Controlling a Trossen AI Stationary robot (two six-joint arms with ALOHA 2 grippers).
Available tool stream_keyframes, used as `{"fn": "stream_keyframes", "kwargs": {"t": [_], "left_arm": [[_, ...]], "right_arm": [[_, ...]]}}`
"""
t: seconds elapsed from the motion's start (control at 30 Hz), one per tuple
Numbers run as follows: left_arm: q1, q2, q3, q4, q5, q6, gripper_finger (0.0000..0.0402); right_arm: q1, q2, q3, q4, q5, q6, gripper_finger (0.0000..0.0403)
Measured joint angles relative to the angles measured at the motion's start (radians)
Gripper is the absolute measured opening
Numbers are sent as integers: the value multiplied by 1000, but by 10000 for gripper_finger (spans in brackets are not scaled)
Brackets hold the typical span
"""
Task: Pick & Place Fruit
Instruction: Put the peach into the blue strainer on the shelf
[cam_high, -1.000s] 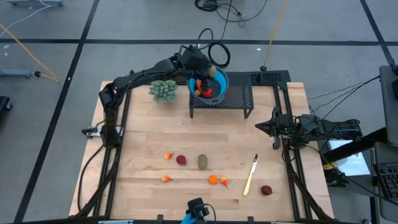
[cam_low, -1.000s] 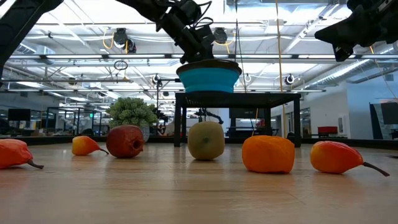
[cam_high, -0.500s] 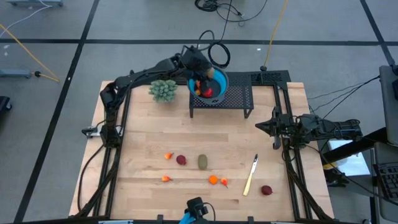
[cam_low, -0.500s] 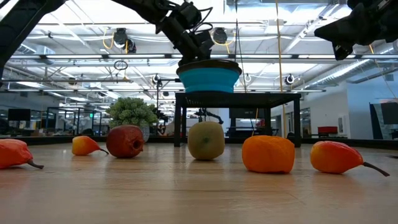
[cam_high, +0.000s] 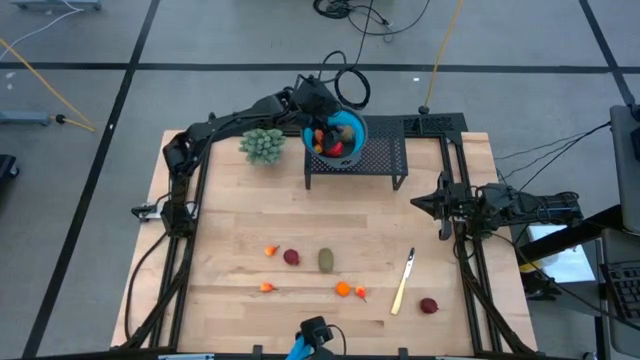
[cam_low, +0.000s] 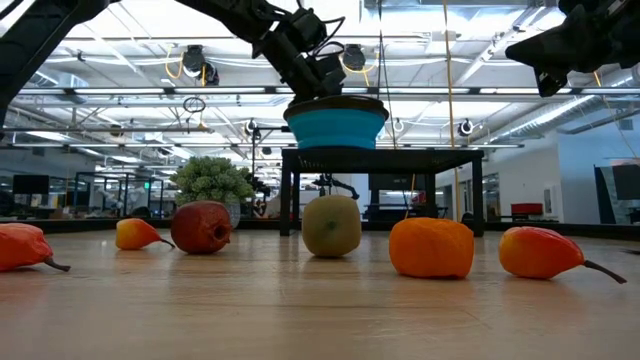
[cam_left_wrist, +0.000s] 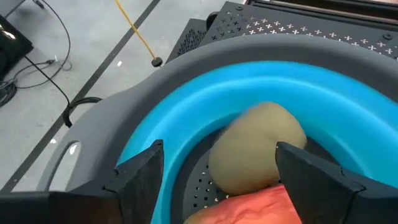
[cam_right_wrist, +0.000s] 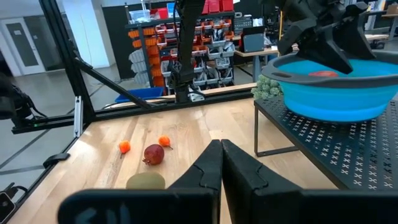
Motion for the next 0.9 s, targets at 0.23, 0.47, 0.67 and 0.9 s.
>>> {"fn": "stream_keyframes", "kwargs": {"t": [0.23,0.47,0.67,0.9], "left_arm": [[-2,-69,0,-6,-14,35,310],[-59,-221,0,-90,-27,-98,310],[-137,-327,0,-260,-27,-209,310],[-234,-357,0,-386,-27,-290,293]], "right_arm": [[0,0,0,0,-1,3,0],[0,0,0,0,-1,3,0],[0,0,0,0,-1,3,0],[0,0,0,8,-1,3,0]]}}
